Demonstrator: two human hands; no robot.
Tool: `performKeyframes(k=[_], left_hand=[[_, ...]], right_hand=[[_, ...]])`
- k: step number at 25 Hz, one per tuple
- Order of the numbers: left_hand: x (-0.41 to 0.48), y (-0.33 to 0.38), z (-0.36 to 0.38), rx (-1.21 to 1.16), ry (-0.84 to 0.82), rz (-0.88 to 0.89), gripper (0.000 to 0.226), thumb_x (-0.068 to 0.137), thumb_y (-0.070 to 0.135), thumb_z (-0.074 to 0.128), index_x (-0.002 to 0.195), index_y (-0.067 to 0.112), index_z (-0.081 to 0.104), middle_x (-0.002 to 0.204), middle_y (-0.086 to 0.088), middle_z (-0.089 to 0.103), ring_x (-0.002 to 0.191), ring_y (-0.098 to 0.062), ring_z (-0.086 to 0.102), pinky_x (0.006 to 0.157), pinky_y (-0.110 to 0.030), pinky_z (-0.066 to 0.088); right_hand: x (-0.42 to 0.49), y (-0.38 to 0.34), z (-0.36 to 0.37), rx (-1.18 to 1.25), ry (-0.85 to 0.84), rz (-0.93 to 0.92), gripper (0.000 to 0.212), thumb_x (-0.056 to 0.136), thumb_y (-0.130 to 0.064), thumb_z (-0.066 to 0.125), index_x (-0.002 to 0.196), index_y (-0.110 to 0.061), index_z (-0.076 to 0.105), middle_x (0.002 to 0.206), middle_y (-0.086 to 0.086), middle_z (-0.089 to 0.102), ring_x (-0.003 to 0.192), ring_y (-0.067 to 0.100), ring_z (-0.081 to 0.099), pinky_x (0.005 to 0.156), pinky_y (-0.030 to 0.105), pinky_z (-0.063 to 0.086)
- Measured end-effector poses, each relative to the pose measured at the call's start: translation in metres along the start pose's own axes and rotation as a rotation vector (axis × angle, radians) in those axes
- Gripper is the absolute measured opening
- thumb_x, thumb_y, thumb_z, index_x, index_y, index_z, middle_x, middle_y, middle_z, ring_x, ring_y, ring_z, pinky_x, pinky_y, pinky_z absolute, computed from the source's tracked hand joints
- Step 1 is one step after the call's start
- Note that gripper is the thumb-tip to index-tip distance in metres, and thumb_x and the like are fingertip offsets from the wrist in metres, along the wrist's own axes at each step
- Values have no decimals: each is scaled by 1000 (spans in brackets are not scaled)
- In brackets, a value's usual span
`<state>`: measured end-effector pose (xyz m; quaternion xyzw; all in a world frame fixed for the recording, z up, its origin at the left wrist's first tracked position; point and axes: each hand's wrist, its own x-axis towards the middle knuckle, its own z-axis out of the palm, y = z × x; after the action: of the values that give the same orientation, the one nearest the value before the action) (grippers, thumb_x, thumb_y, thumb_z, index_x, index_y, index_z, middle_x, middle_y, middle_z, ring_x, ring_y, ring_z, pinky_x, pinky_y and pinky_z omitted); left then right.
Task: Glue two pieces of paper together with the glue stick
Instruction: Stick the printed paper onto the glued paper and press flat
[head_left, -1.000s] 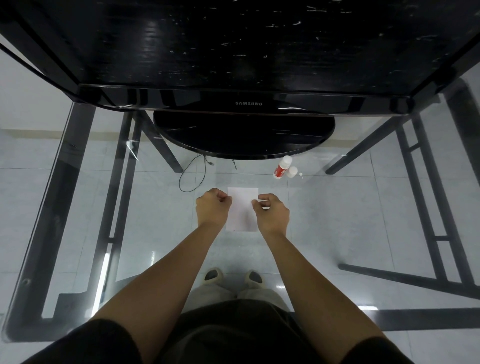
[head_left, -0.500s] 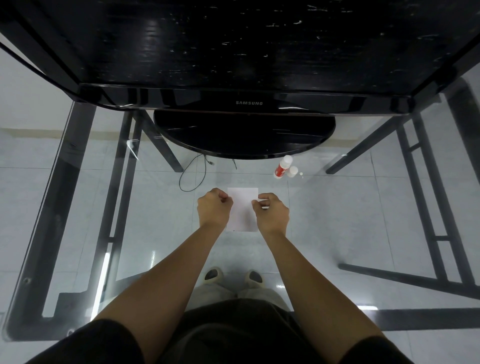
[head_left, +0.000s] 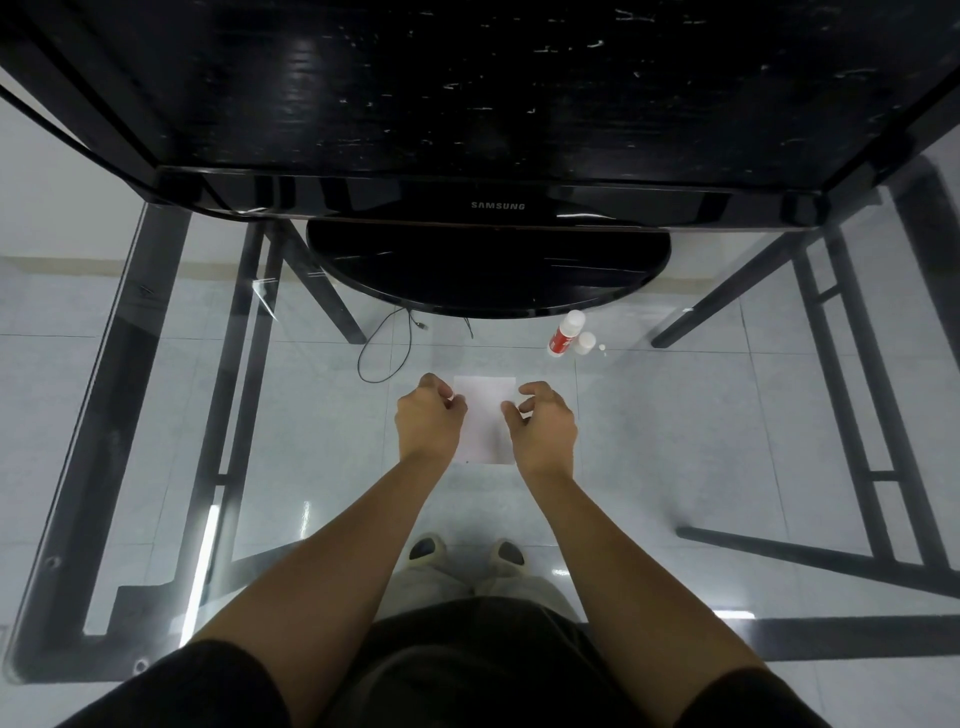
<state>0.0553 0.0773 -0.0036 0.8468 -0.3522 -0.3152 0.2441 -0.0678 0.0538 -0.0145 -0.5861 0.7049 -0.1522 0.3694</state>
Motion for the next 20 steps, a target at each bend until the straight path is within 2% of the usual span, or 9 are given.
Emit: performKeyframes(k=[3,4,6,8,10,13,16,18,20], left_hand=[[-1,0,1,13,-4,15,15,86,15,59,96,4,56,79,-12,67,63,-19,56,57,-26,42],[-2,1,1,16,-5,16,15,86,15,59,96,5,56,79,-12,67,63,-19,56,57,-25,42],[-1,1,0,22,-1,16,14,87,15,58,97,5,56,79,-12,67,63,-19,55,58,-26,42],[-2,1,0,30,1,20,15,87,15,58,99,5,55,78,-12,68,63,-19,55,59,-26,42],[-3,2,1,32,-1,29,18,88,15,56,104,7,53,76,-13,68,62,-19,56,59,-28,44],[-5,3,2,87,-10,118,31,91,12,52,122,11,49,80,-16,66,67,-23,59,64,-31,50],[-10,-5,5,275,-36,272,42,96,13,44,137,14,40,112,-17,55,86,-26,61,80,-31,51],[-16,-16,9,456,-91,361,49,96,14,44,142,12,28,127,-17,43,101,-24,54,88,-29,49],[-19,-28,13,622,-85,416,55,97,21,44,145,11,19,137,-16,36,114,-26,44,91,-32,47]], right_hand=[[-1,7,-2,-260,8,-175,38,93,-34,50,128,-18,47,132,5,53,116,22,53,99,31,43],[-2,11,-4,-369,8,-266,42,95,-37,45,133,-19,43,139,5,47,124,22,47,105,33,37],[-4,17,-6,-509,-100,-440,52,98,-42,30,144,-21,26,154,2,28,141,22,26,115,39,17],[-5,25,-8,-628,-246,-557,61,95,-50,9,149,-22,5,159,-1,2,147,19,1,115,39,-6],[-4,32,-7,-739,-305,-587,67,89,-55,-2,148,-23,-7,159,-3,-9,145,18,-11,110,39,-17],[0,35,-7,-780,-324,-569,69,88,-58,-2,147,-24,-10,158,-3,-11,145,18,-13,109,39,-19],[2,36,-7,-783,-334,-570,70,88,-60,1,147,-24,-9,159,-3,-9,145,18,-12,110,40,-16],[2,35,-7,-780,-327,-569,68,91,-59,6,148,-24,-9,159,-3,-8,145,18,-11,111,40,-15],[1,35,-8,-779,-325,-566,67,93,-56,11,148,-24,-8,159,-3,-8,145,18,-11,111,40,-14]])
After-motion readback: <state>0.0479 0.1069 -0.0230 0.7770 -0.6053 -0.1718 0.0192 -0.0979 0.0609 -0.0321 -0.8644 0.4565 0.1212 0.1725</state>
